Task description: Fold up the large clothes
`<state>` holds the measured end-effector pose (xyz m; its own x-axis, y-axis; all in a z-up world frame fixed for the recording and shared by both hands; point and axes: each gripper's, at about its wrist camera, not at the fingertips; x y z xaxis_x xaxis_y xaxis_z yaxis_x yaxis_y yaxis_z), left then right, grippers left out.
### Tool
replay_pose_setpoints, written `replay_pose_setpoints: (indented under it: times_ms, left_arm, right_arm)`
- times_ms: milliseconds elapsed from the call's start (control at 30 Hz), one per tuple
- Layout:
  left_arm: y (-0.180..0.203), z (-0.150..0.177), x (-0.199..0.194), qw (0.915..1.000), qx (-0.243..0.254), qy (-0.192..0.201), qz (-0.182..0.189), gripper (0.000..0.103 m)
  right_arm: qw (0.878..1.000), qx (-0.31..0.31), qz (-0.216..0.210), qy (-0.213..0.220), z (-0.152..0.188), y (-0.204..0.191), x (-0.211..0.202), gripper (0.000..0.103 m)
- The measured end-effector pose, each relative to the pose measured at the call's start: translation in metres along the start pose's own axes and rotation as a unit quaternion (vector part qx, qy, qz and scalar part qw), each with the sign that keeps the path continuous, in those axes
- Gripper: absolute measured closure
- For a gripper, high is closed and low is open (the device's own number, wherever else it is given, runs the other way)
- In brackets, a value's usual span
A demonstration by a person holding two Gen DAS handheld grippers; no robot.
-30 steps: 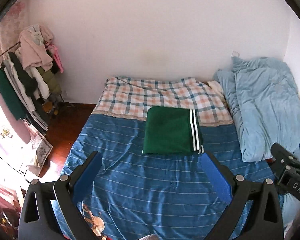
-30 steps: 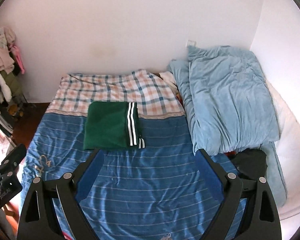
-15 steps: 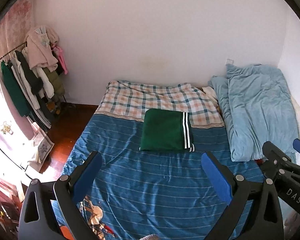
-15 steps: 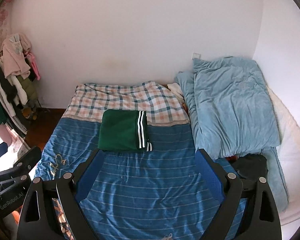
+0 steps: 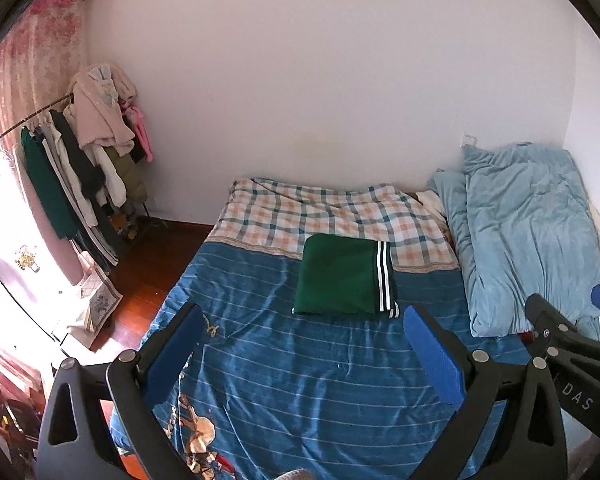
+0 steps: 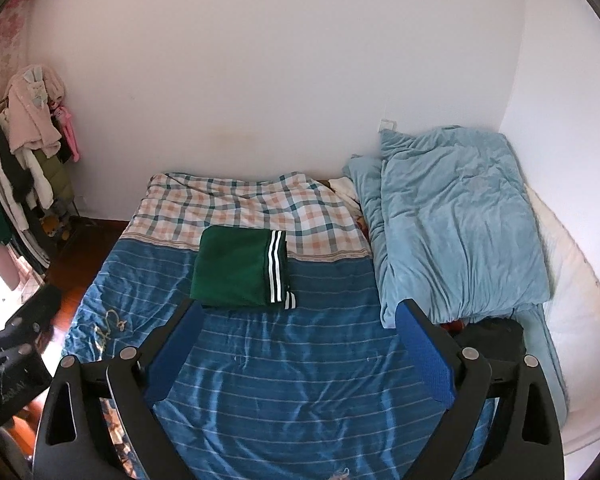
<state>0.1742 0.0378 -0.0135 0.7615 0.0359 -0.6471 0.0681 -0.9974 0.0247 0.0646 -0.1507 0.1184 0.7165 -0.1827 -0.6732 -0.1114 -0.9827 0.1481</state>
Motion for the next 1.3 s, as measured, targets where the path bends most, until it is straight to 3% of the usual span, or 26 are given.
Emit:
replay_pose_setpoints:
  times_ms: [1300]
  left_arm:
    - [0.005, -0.003, -0.009, 0.9999, 0.004, 0.007, -0.006, 0.000]
  right_arm:
    - [1.000, -0.007, 0.008, 0.017, 0.005, 0.003, -0.008, 0.004]
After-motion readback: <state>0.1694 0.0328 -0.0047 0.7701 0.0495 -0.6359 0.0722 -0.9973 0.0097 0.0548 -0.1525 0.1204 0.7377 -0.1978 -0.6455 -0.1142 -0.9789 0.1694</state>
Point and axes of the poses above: each gripper's, at about its wrist camera, not at the fingertips, and x roughly the way its jaws point, y to its right, z to its underside, and after that the axes turned 4 degrees about -x, right-handed
